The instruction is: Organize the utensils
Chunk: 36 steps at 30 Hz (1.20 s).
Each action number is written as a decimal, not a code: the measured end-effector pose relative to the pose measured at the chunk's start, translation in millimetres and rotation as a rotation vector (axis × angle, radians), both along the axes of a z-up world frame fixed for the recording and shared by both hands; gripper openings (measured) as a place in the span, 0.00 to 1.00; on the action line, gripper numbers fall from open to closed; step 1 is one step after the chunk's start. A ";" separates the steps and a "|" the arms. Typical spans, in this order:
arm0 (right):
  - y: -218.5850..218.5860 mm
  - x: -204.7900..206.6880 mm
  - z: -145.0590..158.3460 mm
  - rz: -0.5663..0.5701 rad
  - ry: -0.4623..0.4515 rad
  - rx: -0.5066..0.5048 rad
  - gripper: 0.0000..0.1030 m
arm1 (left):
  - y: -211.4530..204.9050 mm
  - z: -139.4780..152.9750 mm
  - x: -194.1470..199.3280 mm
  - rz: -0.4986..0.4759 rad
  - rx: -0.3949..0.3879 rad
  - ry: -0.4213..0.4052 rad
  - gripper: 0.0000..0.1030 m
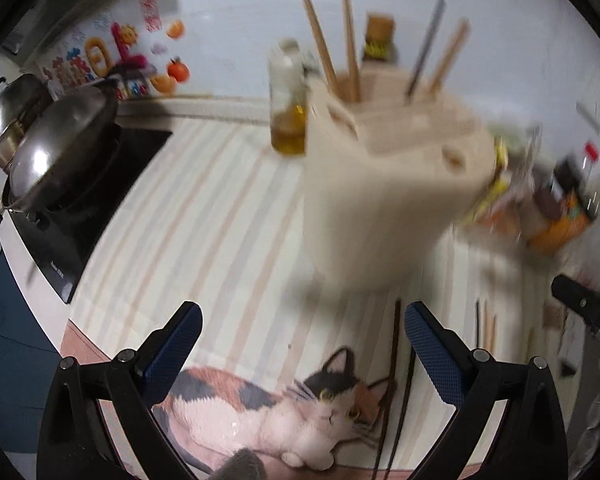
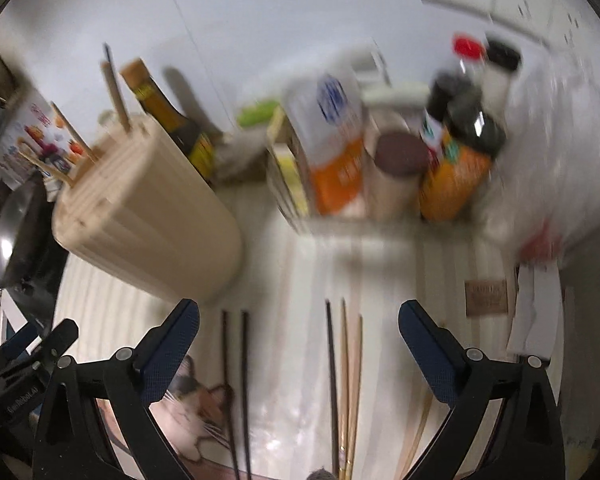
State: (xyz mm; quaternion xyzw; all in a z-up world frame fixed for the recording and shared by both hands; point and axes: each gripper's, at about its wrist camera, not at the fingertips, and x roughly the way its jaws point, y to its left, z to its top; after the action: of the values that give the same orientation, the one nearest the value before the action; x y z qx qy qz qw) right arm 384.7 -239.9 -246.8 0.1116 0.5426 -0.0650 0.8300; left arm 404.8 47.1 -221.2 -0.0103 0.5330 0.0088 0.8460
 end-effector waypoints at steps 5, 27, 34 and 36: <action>-23.4 -17.6 -43.9 -0.049 0.066 0.113 0.56 | -28.9 -43.1 -13.2 -0.072 0.027 0.095 1.00; -29.5 -7.9 -149.1 -0.056 0.271 0.153 0.26 | -100.1 -144.1 7.5 -0.255 0.042 0.266 0.11; -7.1 -7.9 -151.4 0.012 0.280 0.019 0.12 | -99.0 -143.5 1.0 -0.240 0.053 0.259 0.04; -7.5 -9.5 -150.7 0.000 0.281 0.055 0.11 | -89.9 -142.9 -2.1 -0.225 0.045 0.263 0.04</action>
State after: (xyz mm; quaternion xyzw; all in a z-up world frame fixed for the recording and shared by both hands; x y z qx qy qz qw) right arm 375.2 -247.4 -397.5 0.1241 0.6548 -0.0652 0.7427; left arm 402.7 -42.8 -364.1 0.0696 0.6367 -0.0727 0.7645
